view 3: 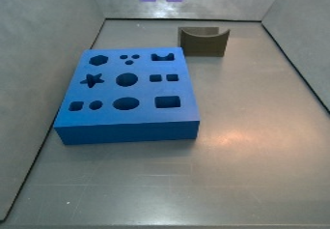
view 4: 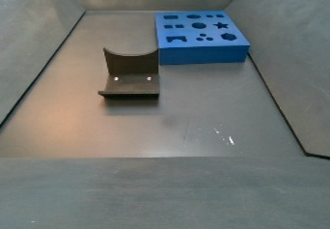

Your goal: Insert the double-square object.

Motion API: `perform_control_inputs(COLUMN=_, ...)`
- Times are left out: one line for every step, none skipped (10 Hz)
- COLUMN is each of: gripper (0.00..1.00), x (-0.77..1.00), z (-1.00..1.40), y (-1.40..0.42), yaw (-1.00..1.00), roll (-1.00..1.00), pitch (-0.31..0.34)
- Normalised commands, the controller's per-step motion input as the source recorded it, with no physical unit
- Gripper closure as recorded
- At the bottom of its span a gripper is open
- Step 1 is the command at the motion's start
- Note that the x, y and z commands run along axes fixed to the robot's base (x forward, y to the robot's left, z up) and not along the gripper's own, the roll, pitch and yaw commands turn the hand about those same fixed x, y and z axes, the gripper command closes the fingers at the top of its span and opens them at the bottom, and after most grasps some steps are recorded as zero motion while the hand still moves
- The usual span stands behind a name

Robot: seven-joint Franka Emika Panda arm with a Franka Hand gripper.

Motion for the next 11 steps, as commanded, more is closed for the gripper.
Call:
perform_control_inputs(gripper=1.0, x=0.0, z=-1.0, y=0.12, yaw=0.0, roll=0.05, pitch=-0.096)
perform_control_inputs(gripper=1.0, x=0.09, z=-0.95, y=0.05, yaw=0.0, roll=0.1, pitch=-0.089)
perform_control_inputs(gripper=1.0, x=0.06, z=-0.89, y=0.03, yaw=0.0, roll=0.17, pitch=-0.073)
perform_control_inputs(gripper=1.0, x=0.12, z=-0.79, y=0.0, yaw=0.0, roll=0.25, pitch=-0.039)
perform_control_inputs(gripper=1.0, x=0.01, z=-0.65, y=0.03, yaw=0.0, roll=0.36, pitch=0.0)
perform_control_inputs(gripper=1.0, x=0.0, z=-0.57, y=0.07, yaw=0.04, roll=0.4, pitch=-0.003)
perform_control_inputs(gripper=1.0, x=0.0, z=-0.62, y=0.03, yaw=0.08, roll=0.36, pitch=-0.027)
perform_control_inputs(gripper=1.0, x=0.03, z=-0.83, y=0.07, yaw=0.05, roll=0.17, pitch=-0.101)
perform_control_inputs(gripper=1.0, x=0.07, z=-0.72, y=0.15, yaw=-0.01, roll=-0.02, pitch=-0.08)
perform_control_inputs(gripper=1.0, x=0.17, z=-0.7, y=0.13, yaw=-0.01, roll=0.0, pitch=-0.023)
perform_control_inputs(gripper=1.0, x=0.25, z=-0.65, y=0.12, yaw=-0.05, roll=0.01, pitch=0.0)
